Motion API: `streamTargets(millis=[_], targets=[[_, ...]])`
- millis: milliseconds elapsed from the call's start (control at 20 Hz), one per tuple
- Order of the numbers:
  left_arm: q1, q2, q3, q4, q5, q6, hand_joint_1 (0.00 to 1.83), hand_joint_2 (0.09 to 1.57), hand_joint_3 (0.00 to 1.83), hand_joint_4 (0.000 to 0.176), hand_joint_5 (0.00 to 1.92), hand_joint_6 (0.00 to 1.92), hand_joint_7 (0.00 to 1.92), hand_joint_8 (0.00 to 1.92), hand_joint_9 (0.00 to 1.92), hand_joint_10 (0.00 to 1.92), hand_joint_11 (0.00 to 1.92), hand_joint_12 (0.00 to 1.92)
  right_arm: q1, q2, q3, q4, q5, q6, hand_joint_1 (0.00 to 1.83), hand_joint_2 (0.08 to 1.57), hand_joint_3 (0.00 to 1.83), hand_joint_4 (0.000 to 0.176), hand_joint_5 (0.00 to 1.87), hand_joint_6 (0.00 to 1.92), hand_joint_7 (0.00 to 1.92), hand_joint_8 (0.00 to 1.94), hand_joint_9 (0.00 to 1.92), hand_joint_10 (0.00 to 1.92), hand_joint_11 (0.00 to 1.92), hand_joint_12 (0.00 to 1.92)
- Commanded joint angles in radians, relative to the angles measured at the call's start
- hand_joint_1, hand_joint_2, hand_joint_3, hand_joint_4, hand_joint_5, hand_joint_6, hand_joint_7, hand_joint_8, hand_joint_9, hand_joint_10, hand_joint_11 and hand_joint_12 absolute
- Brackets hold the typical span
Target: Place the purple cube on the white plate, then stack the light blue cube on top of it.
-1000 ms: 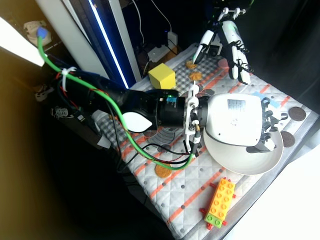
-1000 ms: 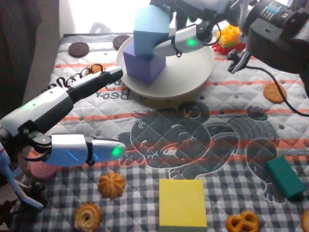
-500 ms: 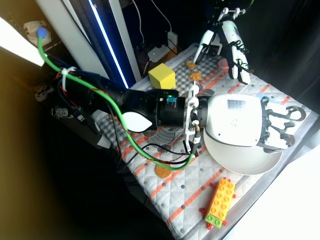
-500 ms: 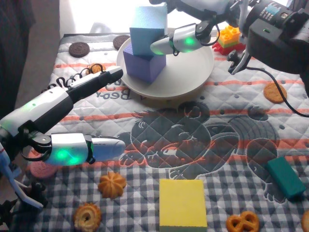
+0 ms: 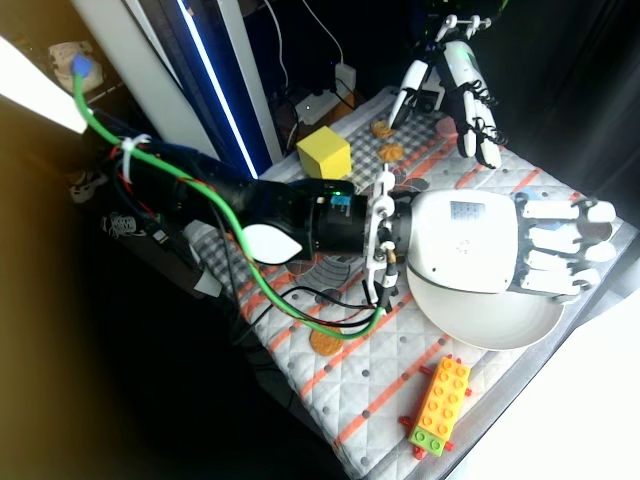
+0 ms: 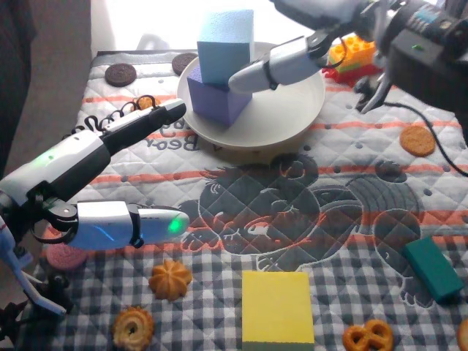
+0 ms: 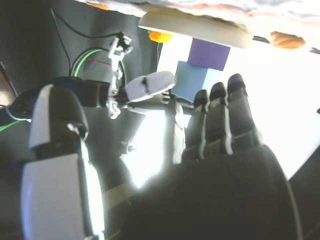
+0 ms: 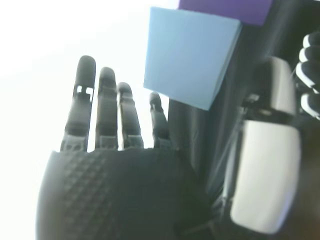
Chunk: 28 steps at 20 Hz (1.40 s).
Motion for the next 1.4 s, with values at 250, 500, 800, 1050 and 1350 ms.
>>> streamTargets(millis=[250, 500, 800, 1050, 1350], targets=[[-0.011, 0.032, -0.009, -0.005, -0.161, -0.012, 0.88, 0.91, 0.0, 0.156, 0.1, 0.0, 0.0, 0.0, 0.0, 0.0, 0.0, 0.01, -0.041, 0.143, -0.102, 0.023, 0.272, 0.006, 0.56, 0.79, 0.0, 0.176, 0.0, 0.0, 0.0, 0.0, 0.0, 0.0, 0.0, 0.0], [0.024, 0.089, -0.055, -0.022, -0.241, -0.012, 0.86, 0.94, 0.01, 0.176, 0.09, 0.02, 0.0, 0.0, 0.0, 0.0, 0.0, 0.0, -0.208, 0.277, -0.248, 0.116, 0.504, 0.006, 0.51, 0.8, 0.0, 0.136, 0.0, 0.0, 0.0, 0.0, 0.0, 0.0, 0.04, 0.02], [0.094, 0.164, -0.085, -0.05, -0.395, -0.094, 0.68, 0.99, 0.02, 0.141, 0.05, 0.0, 0.04, 0.01, 0.0, 0.0, 0.0, 0.0, -0.449, 0.461, -0.415, 0.211, 0.769, 0.005, 0.59, 0.79, 0.0, 0.162, 0.0, 0.0, 0.0, 0.0, 0.0, 0.0, 0.0, 0.0], [0.189, 0.17, -0.073, -0.06, -0.518, -0.291, 0.68, 1.02, 0.01, 0.139, 0.02, 0.0, 0.0, 0.0, 0.0, 0.0, 0.0, 0.0, -0.766, 0.568, -0.565, 0.359, 1.055, -0.002, 0.68, 0.82, 0.01, 0.176, 0.0, 0.0, 0.0, 0.0, 0.0, 0.0, 0.0, 0.0], [0.263, 0.151, -0.063, -0.056, -0.666, -0.49, 0.52, 1.0, 0.0, 0.166, 0.0, 0.0, 0.0, 0.0, 0.01, 0.01, 0.05, 0.04, -1.043, 0.609, -0.697, 0.489, 1.247, -0.002, 0.83, 0.83, 0.0, 0.176, 0.0, 0.0, 0.01, 0.0, 0.0, 0.0, 0.0, 0.0]])
